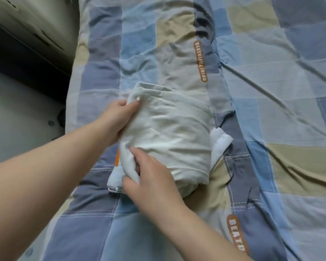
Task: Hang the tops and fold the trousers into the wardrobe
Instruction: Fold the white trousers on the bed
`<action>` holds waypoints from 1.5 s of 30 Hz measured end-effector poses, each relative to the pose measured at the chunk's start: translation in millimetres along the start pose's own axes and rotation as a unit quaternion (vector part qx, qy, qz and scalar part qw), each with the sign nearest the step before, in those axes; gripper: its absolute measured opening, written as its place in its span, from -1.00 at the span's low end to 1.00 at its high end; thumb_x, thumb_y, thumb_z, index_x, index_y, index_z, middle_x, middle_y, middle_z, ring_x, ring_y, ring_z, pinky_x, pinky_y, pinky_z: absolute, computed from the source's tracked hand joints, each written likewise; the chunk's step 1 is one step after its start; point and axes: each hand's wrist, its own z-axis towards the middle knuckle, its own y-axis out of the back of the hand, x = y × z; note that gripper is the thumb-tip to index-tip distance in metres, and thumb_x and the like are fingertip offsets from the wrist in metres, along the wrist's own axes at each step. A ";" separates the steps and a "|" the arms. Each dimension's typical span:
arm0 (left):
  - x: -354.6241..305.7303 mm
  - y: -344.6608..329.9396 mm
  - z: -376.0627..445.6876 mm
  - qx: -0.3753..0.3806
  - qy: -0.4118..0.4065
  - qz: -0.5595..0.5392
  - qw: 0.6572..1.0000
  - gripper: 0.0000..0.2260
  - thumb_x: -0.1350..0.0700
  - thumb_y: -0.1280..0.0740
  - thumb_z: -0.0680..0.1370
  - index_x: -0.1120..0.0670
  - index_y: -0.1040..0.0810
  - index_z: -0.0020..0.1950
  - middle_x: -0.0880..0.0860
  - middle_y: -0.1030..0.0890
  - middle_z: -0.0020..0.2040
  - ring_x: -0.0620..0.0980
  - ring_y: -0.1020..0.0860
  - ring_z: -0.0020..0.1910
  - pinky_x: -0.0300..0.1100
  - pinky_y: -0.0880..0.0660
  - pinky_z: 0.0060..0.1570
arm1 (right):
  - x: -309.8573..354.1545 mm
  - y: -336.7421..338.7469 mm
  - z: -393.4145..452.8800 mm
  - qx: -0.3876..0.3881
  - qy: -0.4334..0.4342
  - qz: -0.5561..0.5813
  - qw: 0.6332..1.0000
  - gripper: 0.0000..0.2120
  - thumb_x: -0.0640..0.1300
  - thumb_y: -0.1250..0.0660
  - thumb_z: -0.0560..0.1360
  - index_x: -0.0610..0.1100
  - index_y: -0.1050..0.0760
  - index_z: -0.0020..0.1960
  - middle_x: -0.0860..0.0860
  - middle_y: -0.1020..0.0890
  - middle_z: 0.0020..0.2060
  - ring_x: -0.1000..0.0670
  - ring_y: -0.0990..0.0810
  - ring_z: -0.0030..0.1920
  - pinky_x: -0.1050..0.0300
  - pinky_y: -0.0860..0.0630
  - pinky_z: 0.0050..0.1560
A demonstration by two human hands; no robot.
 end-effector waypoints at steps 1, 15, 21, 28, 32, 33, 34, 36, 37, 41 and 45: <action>9.7 8.7 0.4 0.025 0.042 -0.095 0.994 -0.69 -0.08 -0.16 0.63 0.08 -0.58 -0.06 0.04 -0.61 -0.18 -0.04 -0.61 -0.26 -0.22 -0.56 -0.29 | 2.5 2.2 0.6 -0.009 -0.011 0.061 0.998 -0.49 -0.13 -0.31 0.46 0.07 -0.34 0.39 0.14 -0.57 0.07 0.06 -0.52 0.12 0.15 -0.43 0.15; 106.6 -99.1 -49.5 0.186 -0.069 0.247 0.949 -0.69 -0.06 -0.15 0.62 0.08 -0.62 -0.01 0.12 -0.59 0.02 0.14 -0.53 0.09 -0.11 -0.42 0.03 | -17.1 126.7 -19.1 -0.107 -0.104 0.363 0.920 -0.63 -0.22 -0.25 0.28 -0.15 -0.54 0.08 -0.04 -0.70 -0.21 0.03 -0.68 -0.21 0.22 -0.59 -0.28; 90.3 -110.0 -32.3 0.148 -0.224 0.475 0.838 -0.38 -0.24 -0.31 0.46 -0.12 -0.22 0.46 0.03 0.03 0.56 0.03 0.10 0.54 0.05 0.17 0.49 | -34.5 158.9 -41.0 -0.126 -0.145 0.340 0.921 -0.69 -0.35 -0.17 0.43 -0.13 -0.59 0.04 -0.10 -0.70 -0.15 -0.02 -0.68 -0.16 0.19 -0.61 -0.23; 107.7 -128.7 -60.0 0.122 -0.191 0.417 0.880 -0.55 -0.24 0.00 0.53 -0.07 -0.51 0.20 -0.05 -0.55 0.18 0.01 -0.50 0.19 -0.07 -0.46 0.07 | -64.7 195.7 -59.4 -0.199 -0.162 0.378 0.890 -0.71 -0.35 -0.08 0.52 -0.17 -0.54 0.04 -0.06 -0.66 -0.14 0.03 -0.62 -0.16 0.28 -0.55 -0.29; 137.6 -152.0 -102.9 0.281 -0.168 0.530 0.782 -0.23 -0.36 0.23 0.46 0.04 0.03 0.57 0.10 0.01 0.58 0.04 0.02 0.55 -0.05 0.01 0.51 | -97.4 209.1 -79.6 -0.249 -0.208 0.396 0.859 -0.65 -0.34 -0.05 0.52 -0.11 -0.60 -0.04 -0.03 -0.66 -0.11 0.05 -0.60 -0.13 0.29 -0.53 -0.30; 137.5 -154.5 -101.8 0.298 -0.162 0.528 0.778 -0.25 -0.35 0.20 0.49 0.06 0.02 0.57 0.12 0.04 0.58 0.05 0.07 0.56 -0.02 0.05 0.51 | -105.1 210.5 -83.8 -0.254 -0.219 0.398 0.854 -0.65 -0.33 -0.05 0.53 -0.12 -0.59 -0.02 -0.03 -0.66 -0.08 0.06 -0.60 -0.13 0.30 -0.53 -0.30; 134.8 -155.7 -96.1 0.289 -0.168 0.503 0.797 -0.28 -0.33 0.19 0.51 0.07 -0.12 0.54 0.13 -0.08 0.56 0.06 -0.01 0.54 0.01 -0.01 0.50 | -110.6 211.8 -88.1 -0.259 -0.225 0.406 0.847 -0.66 -0.33 -0.05 0.53 -0.12 -0.58 0.02 -0.05 -0.65 -0.04 0.06 -0.61 -0.10 0.29 -0.54 -0.29; 126.3 -157.7 -82.7 0.208 -0.177 0.406 0.872 -0.34 -0.28 0.19 0.53 0.05 -0.32 0.44 0.10 -0.28 0.47 0.06 -0.17 0.49 0.06 -0.11 0.46 | -120.2 217.1 -94.3 -0.274 -0.222 0.430 0.831 -0.66 -0.32 -0.05 0.53 -0.11 -0.57 0.08 -0.07 -0.63 0.05 0.03 -0.59 -0.02 0.27 -0.56 -0.25; 126.0 -160.4 -78.6 0.191 -0.163 0.388 0.887 -0.40 -0.24 0.13 0.58 0.04 -0.24 0.50 0.10 -0.21 0.52 0.05 -0.10 0.52 0.06 -0.06 0.48 | -121.9 218.9 -95.7 -0.276 -0.214 0.438 0.828 -0.65 -0.32 -0.05 0.52 -0.10 -0.56 0.08 -0.07 -0.63 0.07 0.02 -0.59 0.01 0.26 -0.56 -0.23; 147.4 -183.9 -101.4 0.232 -0.137 0.534 0.801 -0.34 -0.23 0.03 0.61 0.03 0.25 0.56 0.11 0.26 0.56 0.04 0.26 0.54 0.06 0.24 0.49 | -109.5 206.3 -87.4 -0.213 -0.155 0.364 0.893 -0.63 -0.45 -0.05 0.51 -0.20 -0.56 0.06 0.02 -0.68 -0.13 0.11 -0.62 -0.13 0.35 -0.51 -0.23; 171.1 -190.6 -103.6 0.168 -0.167 0.484 0.842 -0.19 -0.39 0.07 0.44 0.03 0.10 0.58 0.06 0.09 0.58 0.03 0.14 0.55 0.05 0.20 0.50 | -78.9 157.5 -53.6 -0.117 -0.110 0.329 0.931 -0.60 -0.28 -0.23 0.36 -0.08 -0.57 0.16 -0.03 -0.67 0.05 0.03 -0.62 0.06 0.21 -0.53 0.01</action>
